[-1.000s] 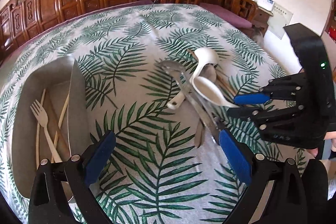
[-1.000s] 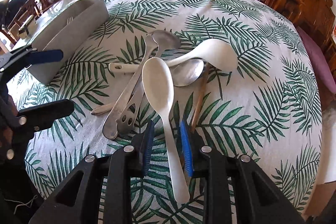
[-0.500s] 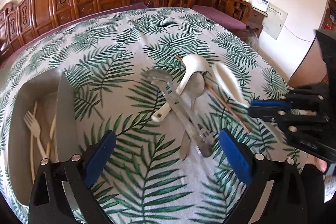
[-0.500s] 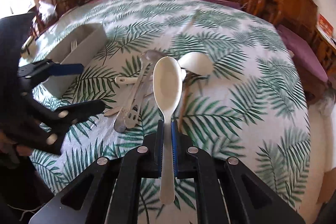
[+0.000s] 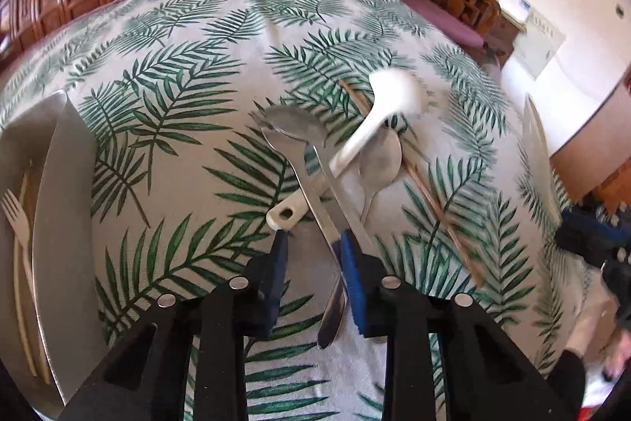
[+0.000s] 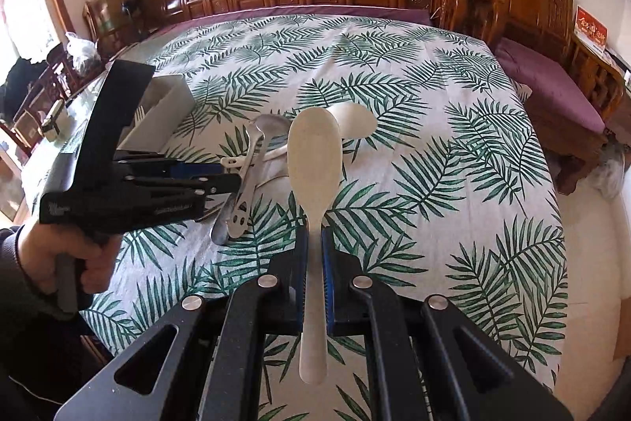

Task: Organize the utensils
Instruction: 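Close the left tool on a metal fork while the right tool holds the white spoon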

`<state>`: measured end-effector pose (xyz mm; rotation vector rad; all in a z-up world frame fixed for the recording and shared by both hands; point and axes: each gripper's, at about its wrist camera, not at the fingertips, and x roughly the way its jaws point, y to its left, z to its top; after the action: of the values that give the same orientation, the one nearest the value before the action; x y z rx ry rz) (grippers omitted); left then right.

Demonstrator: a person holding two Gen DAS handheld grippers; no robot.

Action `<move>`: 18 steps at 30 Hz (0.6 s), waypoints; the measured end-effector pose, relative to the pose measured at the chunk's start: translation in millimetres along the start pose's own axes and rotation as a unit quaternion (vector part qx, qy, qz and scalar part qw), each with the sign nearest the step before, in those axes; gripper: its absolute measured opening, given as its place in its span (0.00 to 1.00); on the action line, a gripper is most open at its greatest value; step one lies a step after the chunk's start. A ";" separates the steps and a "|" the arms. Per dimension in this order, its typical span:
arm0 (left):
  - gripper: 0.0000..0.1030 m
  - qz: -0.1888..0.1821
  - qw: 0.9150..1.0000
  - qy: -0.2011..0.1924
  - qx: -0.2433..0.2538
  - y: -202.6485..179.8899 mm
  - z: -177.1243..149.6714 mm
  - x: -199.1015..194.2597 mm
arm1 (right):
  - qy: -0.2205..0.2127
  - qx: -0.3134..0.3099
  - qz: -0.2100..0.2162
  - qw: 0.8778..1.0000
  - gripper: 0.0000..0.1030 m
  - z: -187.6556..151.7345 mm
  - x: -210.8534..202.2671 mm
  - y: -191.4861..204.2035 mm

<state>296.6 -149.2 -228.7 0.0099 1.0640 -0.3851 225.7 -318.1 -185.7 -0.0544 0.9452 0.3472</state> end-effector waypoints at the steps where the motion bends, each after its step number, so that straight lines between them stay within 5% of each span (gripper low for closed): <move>1: 0.24 0.000 1.000 0.004 -0.004 0.5 1.6 0.8 | 0.000 -0.001 0.000 1.000 0.08 0.1 -0.4 0.7; 7: 0.23 0.006 1.000 0.011 -0.004 -9.8 2.5 3.1 | 0.000 -0.003 0.003 1.000 0.08 0.5 0.4 3.5; 18: 0.12 0.081 0.996 0.019 0.035 -21.8 7.2 7.7 | -0.006 -0.001 0.002 1.000 0.08 0.8 -4.1 1.5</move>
<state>299.2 -173.3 -227.9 0.1650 1.0794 -0.2757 223.7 -317.6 -181.8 -0.0509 0.9329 0.3521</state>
